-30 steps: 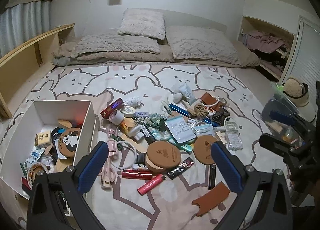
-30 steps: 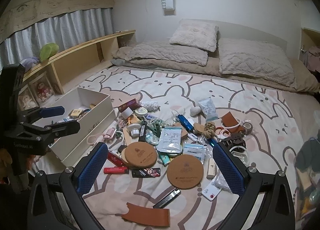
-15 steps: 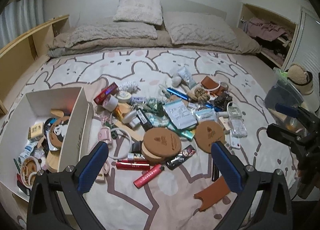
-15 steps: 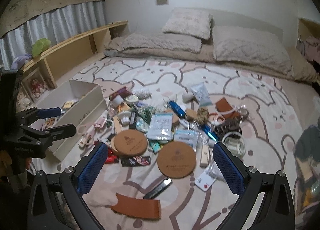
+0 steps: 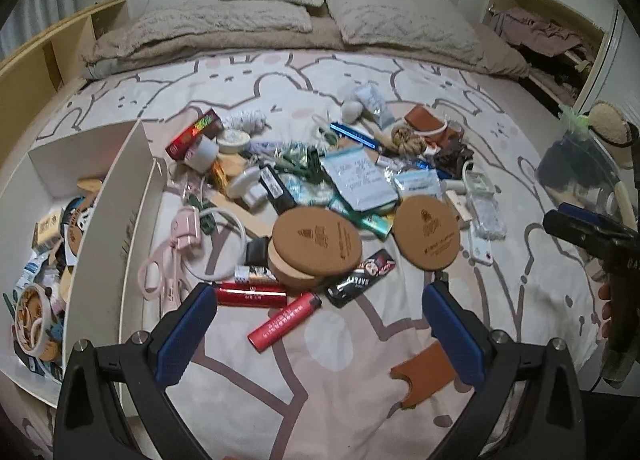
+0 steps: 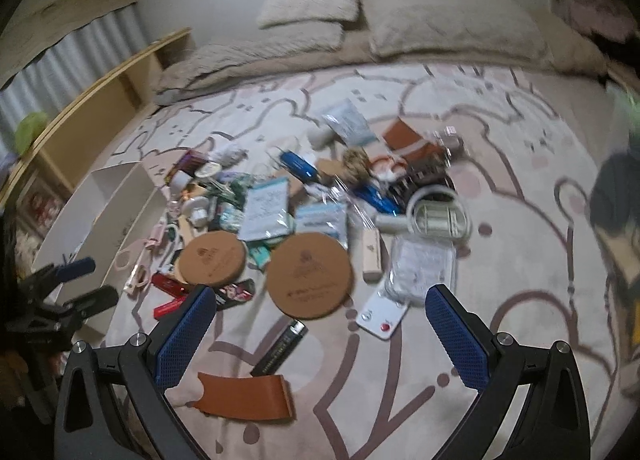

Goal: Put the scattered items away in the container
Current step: 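Lower the left gripper toward the red lighter while the right gripper approaches the clear square plastic case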

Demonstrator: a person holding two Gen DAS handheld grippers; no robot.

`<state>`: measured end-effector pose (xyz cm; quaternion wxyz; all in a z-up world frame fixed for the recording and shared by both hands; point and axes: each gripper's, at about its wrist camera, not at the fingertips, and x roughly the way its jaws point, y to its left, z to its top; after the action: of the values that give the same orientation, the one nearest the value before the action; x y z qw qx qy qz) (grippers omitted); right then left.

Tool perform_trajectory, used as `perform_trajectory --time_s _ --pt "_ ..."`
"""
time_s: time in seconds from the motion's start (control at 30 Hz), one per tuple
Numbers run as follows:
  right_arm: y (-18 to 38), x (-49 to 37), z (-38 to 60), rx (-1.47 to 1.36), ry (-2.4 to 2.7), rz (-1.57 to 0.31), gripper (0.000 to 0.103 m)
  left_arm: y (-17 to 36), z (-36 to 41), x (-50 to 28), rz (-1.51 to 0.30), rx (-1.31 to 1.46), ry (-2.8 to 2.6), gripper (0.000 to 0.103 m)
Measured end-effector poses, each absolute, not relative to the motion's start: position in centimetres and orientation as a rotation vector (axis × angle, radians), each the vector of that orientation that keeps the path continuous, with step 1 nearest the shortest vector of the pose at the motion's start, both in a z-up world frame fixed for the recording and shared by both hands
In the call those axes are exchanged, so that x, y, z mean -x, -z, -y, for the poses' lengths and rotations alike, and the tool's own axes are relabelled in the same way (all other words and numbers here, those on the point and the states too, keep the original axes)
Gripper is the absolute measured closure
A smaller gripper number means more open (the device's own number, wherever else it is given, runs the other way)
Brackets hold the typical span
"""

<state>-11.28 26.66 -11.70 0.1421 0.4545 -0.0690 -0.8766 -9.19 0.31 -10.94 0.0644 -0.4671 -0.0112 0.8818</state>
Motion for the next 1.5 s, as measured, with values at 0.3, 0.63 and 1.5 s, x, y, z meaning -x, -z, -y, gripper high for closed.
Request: perform_trajectory --time_s 0.3,0.63,1.5 --pt "16.3 12.4 -28.9 -1.541 2.469 0.413 0.0 14.3 -0.2 9.9 0.053 1.561 -2.605 0.0" --pt "19.4 12.8 -29.6 -1.664 2.495 0.241 0.0 18.3 0.5 10.5 0.095 1.754 -2.568 0.0" --pt "23.2 18.1 -31.0 -1.864 2.613 0.295 0.0 22.2 3.6 10.2 -0.05 1.953 -2.634 0.0"
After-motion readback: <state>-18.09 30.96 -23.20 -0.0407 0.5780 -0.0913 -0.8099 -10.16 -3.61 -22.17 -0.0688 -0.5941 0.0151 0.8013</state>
